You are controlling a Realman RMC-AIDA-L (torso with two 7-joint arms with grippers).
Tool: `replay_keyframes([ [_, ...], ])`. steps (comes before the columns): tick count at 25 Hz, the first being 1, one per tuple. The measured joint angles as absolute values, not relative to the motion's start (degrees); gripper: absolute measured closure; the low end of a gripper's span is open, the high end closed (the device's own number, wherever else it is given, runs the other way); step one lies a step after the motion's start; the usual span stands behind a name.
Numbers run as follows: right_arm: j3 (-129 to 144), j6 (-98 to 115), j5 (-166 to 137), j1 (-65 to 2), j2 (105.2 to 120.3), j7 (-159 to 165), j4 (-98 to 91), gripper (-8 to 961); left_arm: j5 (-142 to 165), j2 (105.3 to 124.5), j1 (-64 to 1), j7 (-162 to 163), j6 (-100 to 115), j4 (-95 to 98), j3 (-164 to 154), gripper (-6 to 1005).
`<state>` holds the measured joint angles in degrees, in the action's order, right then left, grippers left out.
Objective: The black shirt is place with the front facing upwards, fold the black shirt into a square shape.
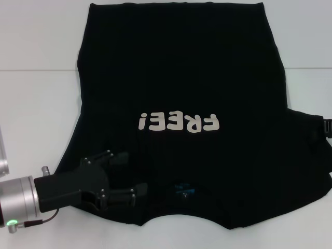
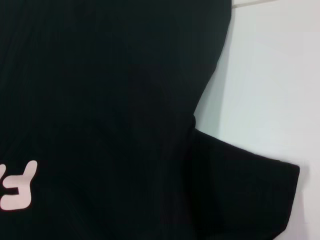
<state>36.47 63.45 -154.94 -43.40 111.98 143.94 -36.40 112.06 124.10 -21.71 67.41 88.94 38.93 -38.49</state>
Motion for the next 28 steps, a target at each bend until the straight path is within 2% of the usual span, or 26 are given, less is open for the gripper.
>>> replay_keyframes([
  [5, 36.5, 63.5, -155.0, -43.3, 111.97, 143.9, -36.6, 932, 111.9, 124.10, -21.7, 67.4, 89.0, 38.9, -38.5, 62],
  [14, 34.4, 64.7, -154.6, -41.2, 110.69, 143.7, -39.6, 933, 111.9, 124.10, -21.7, 67.7, 89.3, 38.9, -38.5, 61],
  [21, 31.4, 70.3, -149.8, -37.8, 108.98, 142.7, -46.5, 932, 112.0, 124.10, -21.6, 67.8, 89.4, 38.9, -38.5, 61],
  [28, 31.6, 71.6, -148.6, -38.0, 108.77, 141.5, -49.0, 931, 111.8, 124.10, -21.8, 67.9, 89.4, 38.9, -38.5, 62],
])
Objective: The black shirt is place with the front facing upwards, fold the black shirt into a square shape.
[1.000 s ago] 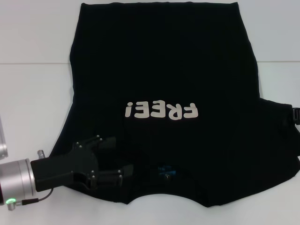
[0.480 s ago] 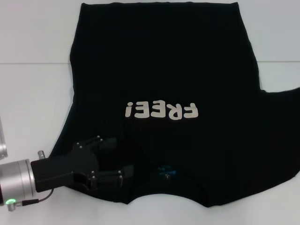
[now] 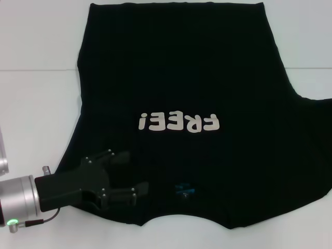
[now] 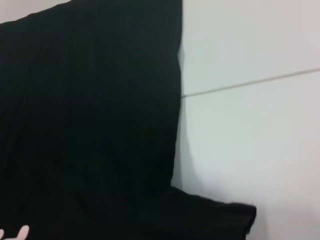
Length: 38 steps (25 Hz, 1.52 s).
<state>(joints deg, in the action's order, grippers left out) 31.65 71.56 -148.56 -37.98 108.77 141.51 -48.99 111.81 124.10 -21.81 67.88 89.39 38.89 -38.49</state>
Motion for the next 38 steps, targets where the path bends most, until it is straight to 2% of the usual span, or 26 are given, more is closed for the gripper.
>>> replay_keyframes([
  [13, 31.6, 73.9, -146.8, -39.2, 108.79, 140.8, -52.6, 930, 112.1, 124.10, -22.1, 68.5, 89.4, 38.8, -38.5, 63],
  [27, 37.3, 74.6, -147.3, -43.8, 110.82, 141.4, -46.7, 928, 112.2, 124.10, -22.0, 68.7, 89.5, 39.0, -38.5, 63],
  [35, 40.5, 74.4, -147.1, -47.5, 112.75, 142.2, -44.5, 927, 112.2, 124.10, -21.6, 68.7, 90.3, 39.0, -38.5, 63],
  [38, 40.2, 74.8, -145.9, -47.9, 112.88, 142.5, -44.5, 911, 112.1, 124.10, -21.5, 68.7, 90.3, 38.9, -38.5, 63],
])
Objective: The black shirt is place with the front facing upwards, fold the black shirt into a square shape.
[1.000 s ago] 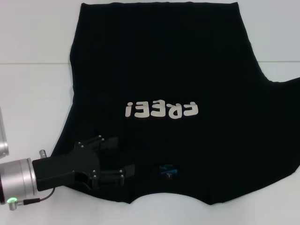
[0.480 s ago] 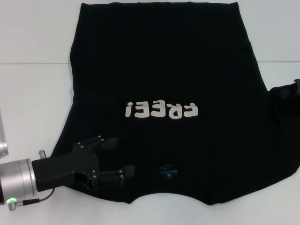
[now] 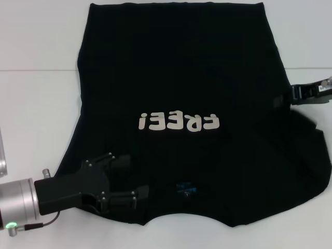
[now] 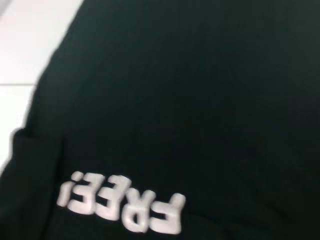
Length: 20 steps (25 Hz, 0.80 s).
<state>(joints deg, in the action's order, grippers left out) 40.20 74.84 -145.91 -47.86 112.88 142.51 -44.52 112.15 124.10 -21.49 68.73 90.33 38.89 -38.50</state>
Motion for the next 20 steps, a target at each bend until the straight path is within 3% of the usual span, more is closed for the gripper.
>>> replay_keyframes([
  [10, 40.0, 75.6, -137.4, -45.8, 111.21, 138.9, -41.0, 748, 112.1, 124.10, -21.2, 68.7, 90.5, 38.6, -38.5, 64],
  [17, 39.7, 78.5, -127.3, -40.0, 110.65, 125.1, -41.2, 423, 111.7, 123.79, -21.9, 77.9, 91.5, 38.7, -37.0, 64],
  [20, 39.3, 80.4, -120.0, -34.6, 111.67, 111.7, -40.7, 301, 111.8, 122.83, -23.1, 87.2, 93.3, 38.9, -34.5, 64],
])
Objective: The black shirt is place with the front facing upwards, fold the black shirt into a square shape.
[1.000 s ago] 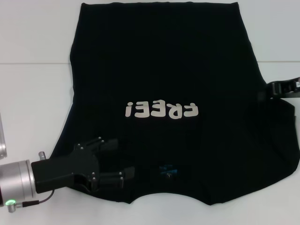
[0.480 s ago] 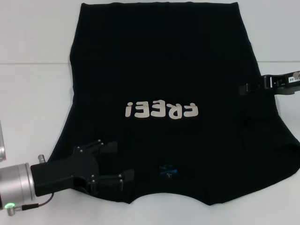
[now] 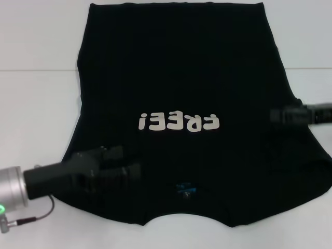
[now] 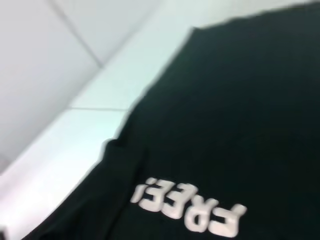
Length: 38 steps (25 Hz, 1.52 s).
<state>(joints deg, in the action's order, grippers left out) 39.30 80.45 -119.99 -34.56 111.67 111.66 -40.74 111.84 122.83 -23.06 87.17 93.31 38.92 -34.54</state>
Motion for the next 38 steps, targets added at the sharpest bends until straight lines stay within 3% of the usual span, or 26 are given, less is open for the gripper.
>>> replay_keyframes([
  [3, 39.3, 82.9, -114.0, -29.4, 113.48, 97.7, -39.3, 193, 113.1, 121.28, -24.2, 96.6, 95.5, 39.4, -32.0, 64],
  [7, 39.0, 86.9, -109.9, -25.1, 116.26, 82.4, -38.1, 192, 117.0, 119.87, -25.4, 107.7, 96.4, 41.4, -27.9, 64],
  [10, 38.9, 88.1, -110.2, -23.7, 117.55, 75.9, -37.4, 185, 122.2, 118.72, -26.2, 117.3, 96.0, 43.9, -25.8, 64],
  [21, 39.3, 86.3, -113.5, -24.5, 119.54, 62.9, -31.9, 98, 143.6, 115.28, -30.0, 141.2, 92.6, 50.2, -20.9, 65],
  [25, 40.2, 84.4, -114.3, -25.1, 119.73, 59.7, -30.1, 25, 148.4, 114.80, -31.9, 144.7, 90.9, 48.4, -21.5, 65],
  [38, 41.6, 82.4, -114.4, -26.1, 119.90, 56.4, -28.0, 29, 150.2, 114.58, -32.3, 146.2, 87.5, 46.0, -22.7, 76],
])
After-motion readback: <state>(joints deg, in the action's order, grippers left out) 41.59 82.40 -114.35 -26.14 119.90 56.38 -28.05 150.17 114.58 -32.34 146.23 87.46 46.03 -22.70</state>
